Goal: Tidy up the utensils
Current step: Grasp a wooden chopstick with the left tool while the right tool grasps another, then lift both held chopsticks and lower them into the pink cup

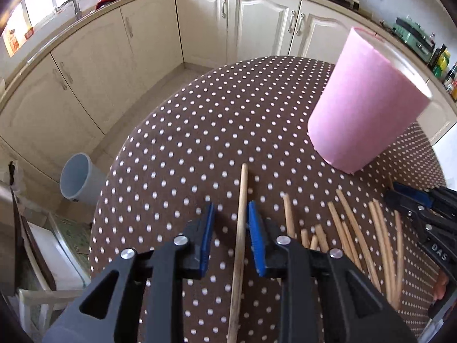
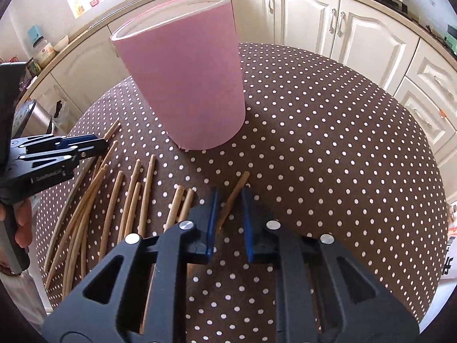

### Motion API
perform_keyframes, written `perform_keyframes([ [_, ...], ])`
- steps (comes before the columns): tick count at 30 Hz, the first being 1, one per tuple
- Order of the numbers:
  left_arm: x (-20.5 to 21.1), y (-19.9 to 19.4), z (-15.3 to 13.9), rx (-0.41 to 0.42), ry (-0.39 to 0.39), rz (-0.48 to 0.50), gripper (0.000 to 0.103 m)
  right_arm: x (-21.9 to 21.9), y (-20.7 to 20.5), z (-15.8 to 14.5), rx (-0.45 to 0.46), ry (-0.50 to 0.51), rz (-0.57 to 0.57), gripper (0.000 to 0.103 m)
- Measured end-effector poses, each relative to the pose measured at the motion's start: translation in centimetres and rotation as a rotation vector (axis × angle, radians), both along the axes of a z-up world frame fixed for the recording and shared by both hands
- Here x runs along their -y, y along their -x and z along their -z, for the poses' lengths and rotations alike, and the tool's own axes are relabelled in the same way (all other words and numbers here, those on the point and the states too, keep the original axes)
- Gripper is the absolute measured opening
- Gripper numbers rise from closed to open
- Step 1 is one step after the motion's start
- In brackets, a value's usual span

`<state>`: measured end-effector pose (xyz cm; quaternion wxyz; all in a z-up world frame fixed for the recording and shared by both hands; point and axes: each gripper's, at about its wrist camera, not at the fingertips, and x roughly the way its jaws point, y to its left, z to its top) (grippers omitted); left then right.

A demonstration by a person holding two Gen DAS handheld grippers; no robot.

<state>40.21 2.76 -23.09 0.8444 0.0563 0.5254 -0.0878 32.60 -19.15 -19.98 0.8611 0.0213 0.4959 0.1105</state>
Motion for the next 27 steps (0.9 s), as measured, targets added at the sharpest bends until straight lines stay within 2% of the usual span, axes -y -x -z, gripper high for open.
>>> perform_keyframes([
  [2, 0.6, -0.4, 0.0, 0.007, -0.023, -0.007, 0.025, 0.2, -0.5, 0.0, -0.008, -0.009, 0.006, 0.009],
  [4, 1.0, -0.7, -0.1, 0.024, -0.03, -0.006, 0.02, 0.2, -0.8, 0.0, -0.012, -0.019, 0.014, 0.006],
  [5, 0.9, -0.7, -0.1, 0.028, -0.02, -0.002, 0.005, 0.3, -0.9, 0.0, -0.014, -0.025, 0.017, 0.005],
  [9, 0.4, 0.3, -0.3, 0.033, 0.006, -0.003, 0.006, 1.0, -1.2, -0.3, -0.01, -0.052, 0.031, 0.005],
  [13, -0.7, 1.9, -1.7, 0.072, 0.039, -0.002, 0.006, 1.9, -0.5, -1.6, 0.024, -0.082, 0.039, 0.005],
  [15, -0.9, 3.0, -3.6, 0.113, 0.056, 0.02, 0.006, 2.0, 0.1, -2.7, 0.052, -0.096, 0.038, 0.005],
  [21, -0.6, 7.0, -10.5, 0.26, 0.098, 0.064, 0.006, 2.3, 2.7, -9.0, 0.197, -0.176, 0.002, 0.005],
  [27, 0.7, 11.5, -16.2, 0.39, 0.132, 0.109, 0.005, 2.0, 5.8, -14.3, 0.321, -0.198, -0.048, 0.005],
])
